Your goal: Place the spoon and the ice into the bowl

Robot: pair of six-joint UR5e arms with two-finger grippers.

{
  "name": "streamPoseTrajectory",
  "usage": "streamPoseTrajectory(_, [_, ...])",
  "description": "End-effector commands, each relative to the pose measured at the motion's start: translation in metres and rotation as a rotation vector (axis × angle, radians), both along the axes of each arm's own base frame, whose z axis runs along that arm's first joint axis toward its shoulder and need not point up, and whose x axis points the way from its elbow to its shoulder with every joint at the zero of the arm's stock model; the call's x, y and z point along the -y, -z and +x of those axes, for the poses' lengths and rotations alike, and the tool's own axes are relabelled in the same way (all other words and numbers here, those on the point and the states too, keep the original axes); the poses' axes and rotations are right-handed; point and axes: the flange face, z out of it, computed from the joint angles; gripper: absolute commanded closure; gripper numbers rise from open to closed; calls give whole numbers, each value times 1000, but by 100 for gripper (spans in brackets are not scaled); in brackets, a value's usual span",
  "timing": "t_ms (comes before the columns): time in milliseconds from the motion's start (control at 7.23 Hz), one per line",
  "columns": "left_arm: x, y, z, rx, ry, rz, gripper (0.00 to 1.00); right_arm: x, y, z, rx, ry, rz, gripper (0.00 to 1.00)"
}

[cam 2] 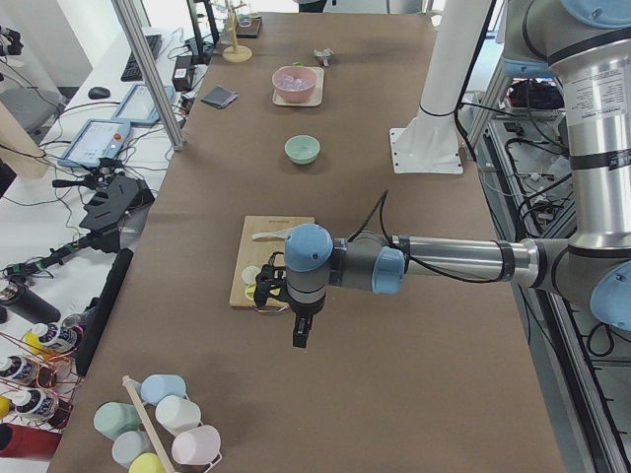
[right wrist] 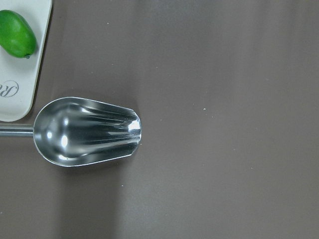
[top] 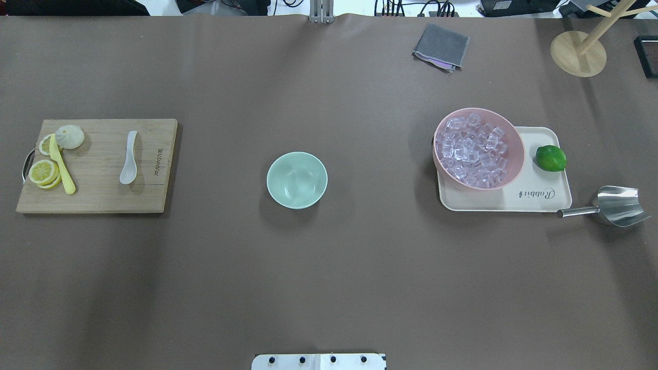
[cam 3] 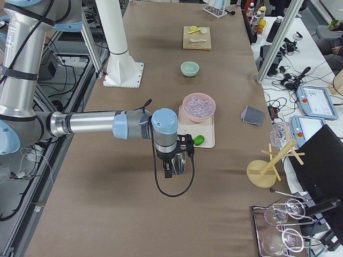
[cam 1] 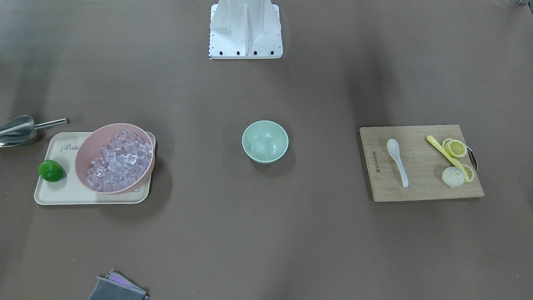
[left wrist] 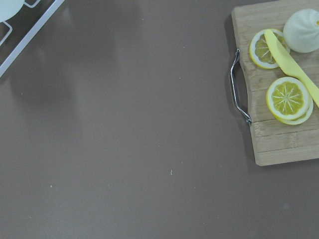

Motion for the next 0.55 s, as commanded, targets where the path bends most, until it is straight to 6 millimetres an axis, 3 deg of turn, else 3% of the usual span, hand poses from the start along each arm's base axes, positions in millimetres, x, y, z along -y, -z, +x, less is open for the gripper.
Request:
streamPoseTrajectory(0, [-2, -3, 1, 5, -4, -5, 2, -3, -2, 0, 7, 1, -4, 0])
streamPoseTrajectory(415, [0, -2, 2, 5, -4, -1, 2, -3, -2, 0, 7, 1, -5, 0])
